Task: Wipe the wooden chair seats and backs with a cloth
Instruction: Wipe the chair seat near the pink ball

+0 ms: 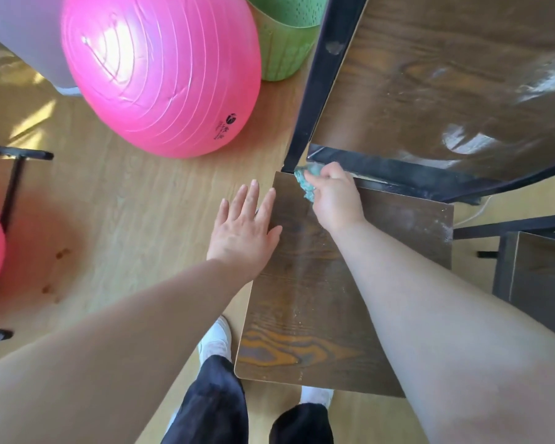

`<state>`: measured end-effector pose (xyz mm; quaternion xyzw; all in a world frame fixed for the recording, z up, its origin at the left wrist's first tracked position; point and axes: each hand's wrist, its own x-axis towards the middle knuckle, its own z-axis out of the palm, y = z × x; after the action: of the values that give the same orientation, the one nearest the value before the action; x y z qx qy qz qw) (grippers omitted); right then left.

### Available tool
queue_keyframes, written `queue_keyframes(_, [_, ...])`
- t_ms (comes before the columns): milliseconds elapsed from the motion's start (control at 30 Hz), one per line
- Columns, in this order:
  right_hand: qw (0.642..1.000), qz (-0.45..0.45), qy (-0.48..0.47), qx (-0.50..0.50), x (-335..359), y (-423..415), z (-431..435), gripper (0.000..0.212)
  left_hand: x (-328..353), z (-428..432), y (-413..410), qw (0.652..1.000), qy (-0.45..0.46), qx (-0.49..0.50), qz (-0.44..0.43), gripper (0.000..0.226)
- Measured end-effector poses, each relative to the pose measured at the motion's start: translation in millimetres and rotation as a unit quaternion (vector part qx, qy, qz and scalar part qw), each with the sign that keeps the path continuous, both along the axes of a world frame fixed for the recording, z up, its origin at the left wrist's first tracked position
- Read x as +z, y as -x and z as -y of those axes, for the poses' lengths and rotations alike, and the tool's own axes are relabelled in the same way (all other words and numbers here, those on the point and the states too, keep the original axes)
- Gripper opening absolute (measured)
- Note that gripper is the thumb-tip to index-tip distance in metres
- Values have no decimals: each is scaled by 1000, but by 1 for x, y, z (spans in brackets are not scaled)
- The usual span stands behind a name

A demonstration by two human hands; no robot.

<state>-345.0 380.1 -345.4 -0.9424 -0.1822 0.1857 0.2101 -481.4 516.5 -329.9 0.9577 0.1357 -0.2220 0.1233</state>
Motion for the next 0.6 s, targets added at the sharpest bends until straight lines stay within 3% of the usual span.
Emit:
queue_keyframes(100, [998, -13, 44, 41, 3, 4, -1, 41, -3, 0, 11, 1000, 3, -2, -11, 65])
queue_keyframes(200, [1000, -18, 19, -2, 3, 26, 5, 12, -5, 1, 25, 1000, 2, 4, -11, 66])
queue_keyframes(467, [991, -15, 35, 129, -11, 107, 50, 45, 0, 18, 70, 999, -7, 37, -25, 65])
queue_keyframes(600, [987, -39, 18, 155, -12, 155, 79, 45, 2, 36, 95, 999, -9, 42, -23, 65])
